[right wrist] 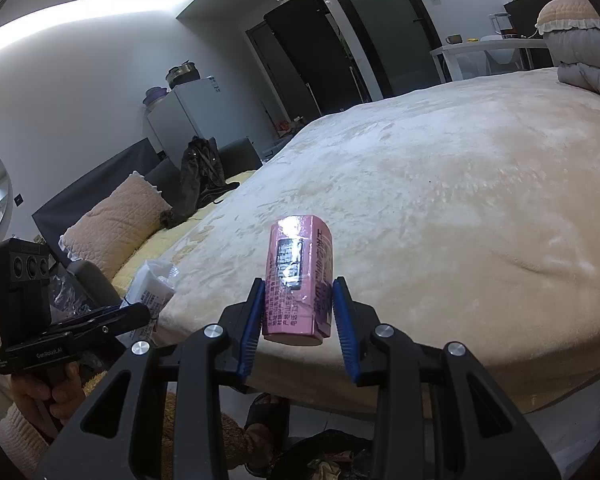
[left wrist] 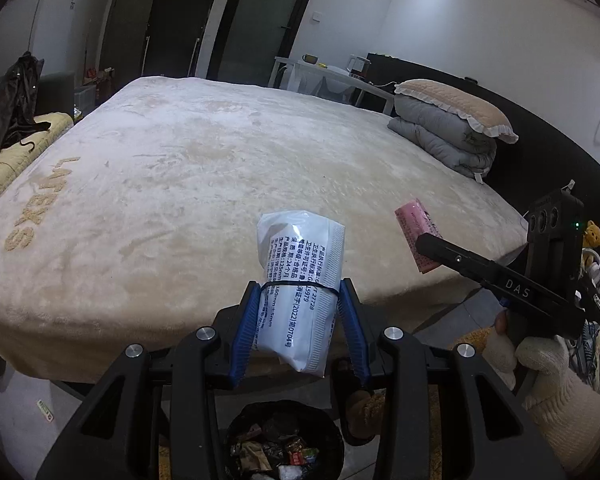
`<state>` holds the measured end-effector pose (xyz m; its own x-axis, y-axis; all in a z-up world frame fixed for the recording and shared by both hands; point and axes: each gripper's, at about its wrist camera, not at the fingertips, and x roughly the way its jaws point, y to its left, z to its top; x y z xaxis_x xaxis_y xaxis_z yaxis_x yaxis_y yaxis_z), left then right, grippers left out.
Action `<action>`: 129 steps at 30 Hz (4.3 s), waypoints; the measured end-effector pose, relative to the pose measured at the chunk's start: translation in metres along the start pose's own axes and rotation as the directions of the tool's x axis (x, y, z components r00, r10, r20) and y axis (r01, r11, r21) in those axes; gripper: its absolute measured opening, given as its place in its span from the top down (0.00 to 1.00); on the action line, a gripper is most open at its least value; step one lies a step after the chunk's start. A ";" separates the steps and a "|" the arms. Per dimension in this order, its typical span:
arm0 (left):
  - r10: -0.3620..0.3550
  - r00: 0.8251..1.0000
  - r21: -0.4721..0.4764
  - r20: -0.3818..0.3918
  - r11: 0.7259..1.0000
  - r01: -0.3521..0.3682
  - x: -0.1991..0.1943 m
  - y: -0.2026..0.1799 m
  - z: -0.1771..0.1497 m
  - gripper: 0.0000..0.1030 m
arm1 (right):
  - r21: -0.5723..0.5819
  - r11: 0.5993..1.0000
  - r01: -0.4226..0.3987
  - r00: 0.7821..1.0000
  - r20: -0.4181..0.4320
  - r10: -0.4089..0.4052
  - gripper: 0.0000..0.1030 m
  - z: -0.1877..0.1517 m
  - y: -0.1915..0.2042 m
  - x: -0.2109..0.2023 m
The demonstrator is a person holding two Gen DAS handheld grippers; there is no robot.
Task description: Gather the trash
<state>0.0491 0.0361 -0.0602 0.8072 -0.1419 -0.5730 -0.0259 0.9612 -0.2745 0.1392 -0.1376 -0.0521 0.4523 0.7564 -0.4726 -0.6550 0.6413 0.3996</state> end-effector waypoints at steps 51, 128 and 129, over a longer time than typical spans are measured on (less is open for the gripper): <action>-0.005 0.772 -0.155 -0.635 0.981 -0.121 0.125 0.038 -0.147 0.62 | 0.000 0.991 0.132 0.744 -0.661 -0.099 0.66 -0.140 -0.019 0.089; 0.105 0.988 0.026 -0.111 0.994 -0.103 -0.021 -0.014 0.033 0.40 | -0.113 0.984 0.135 0.980 -0.132 -0.150 0.57 0.032 0.047 -0.012; 0.104 0.990 0.029 -0.099 0.994 -0.101 -0.022 -0.015 0.037 0.40 | -0.120 0.983 0.138 0.982 -0.114 -0.151 0.57 0.039 0.048 -0.013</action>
<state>0.0538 0.0336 -0.0148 0.7378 -0.0643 -0.6720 -0.0900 0.9772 -0.1923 0.1250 -0.1118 0.0038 0.4741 0.6309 -0.6142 -0.6543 0.7192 0.2337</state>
